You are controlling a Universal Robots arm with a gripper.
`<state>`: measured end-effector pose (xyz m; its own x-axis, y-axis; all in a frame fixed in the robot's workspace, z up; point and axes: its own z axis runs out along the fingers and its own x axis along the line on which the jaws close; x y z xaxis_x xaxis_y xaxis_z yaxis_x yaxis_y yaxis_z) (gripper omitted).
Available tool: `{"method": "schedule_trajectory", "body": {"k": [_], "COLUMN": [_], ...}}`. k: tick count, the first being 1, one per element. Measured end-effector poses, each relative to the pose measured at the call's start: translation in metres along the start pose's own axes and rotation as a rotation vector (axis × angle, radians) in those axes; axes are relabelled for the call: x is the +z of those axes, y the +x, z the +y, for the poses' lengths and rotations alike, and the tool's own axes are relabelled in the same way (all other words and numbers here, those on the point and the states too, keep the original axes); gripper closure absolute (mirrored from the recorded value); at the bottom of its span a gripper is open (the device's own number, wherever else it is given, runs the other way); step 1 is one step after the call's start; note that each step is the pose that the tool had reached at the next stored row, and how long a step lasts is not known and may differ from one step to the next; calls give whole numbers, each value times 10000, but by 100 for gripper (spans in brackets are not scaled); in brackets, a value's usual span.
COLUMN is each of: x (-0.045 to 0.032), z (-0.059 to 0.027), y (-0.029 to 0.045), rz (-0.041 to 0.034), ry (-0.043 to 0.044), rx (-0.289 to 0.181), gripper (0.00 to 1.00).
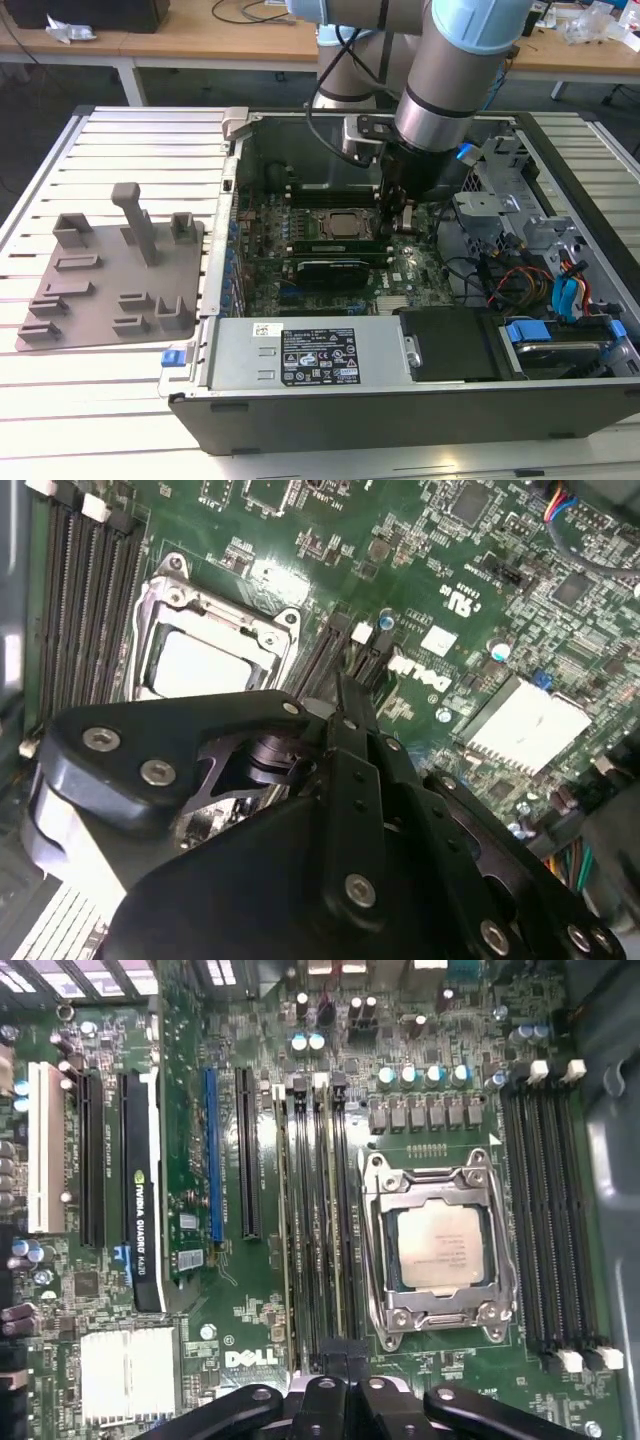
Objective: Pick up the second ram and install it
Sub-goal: 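Press down the second ram until it locks into place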
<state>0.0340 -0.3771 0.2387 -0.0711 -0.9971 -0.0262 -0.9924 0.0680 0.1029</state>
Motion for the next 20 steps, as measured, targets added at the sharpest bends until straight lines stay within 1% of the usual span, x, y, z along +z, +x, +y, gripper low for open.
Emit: {"method": "schedule_trajectory", "body": {"k": [2, 3, 5, 6, 7, 8, 11, 12, 13, 14, 16, 17, 20], "x": [75, 95, 102, 85, 26, 42, 92, 131, 162, 183, 193, 213, 212], "z": [-8, -11, -11, -9, 71, 230, 609, 763, 876, 931, 941, 939, 939], "y": [2, 3, 3, 0, 5, 17, 45, 56, 66, 69, 71, 72, 71], "rz": [1, 7, 1, -17, -7, -7, -10, -13, -10, -13, -11, -8, -17], "ry": [-1, -2, -2, 1, 44, 69, 131, 170, 197, 205, 203, 203, 206], "rx": [-12, -13, -14, -13, -16, -15, -17, -19, -21, -19, -19, -19, -19], "gripper": [90, 90, 90, 90, 90, 90, 90, 90, 90, 90, 90, 90, 90]}}
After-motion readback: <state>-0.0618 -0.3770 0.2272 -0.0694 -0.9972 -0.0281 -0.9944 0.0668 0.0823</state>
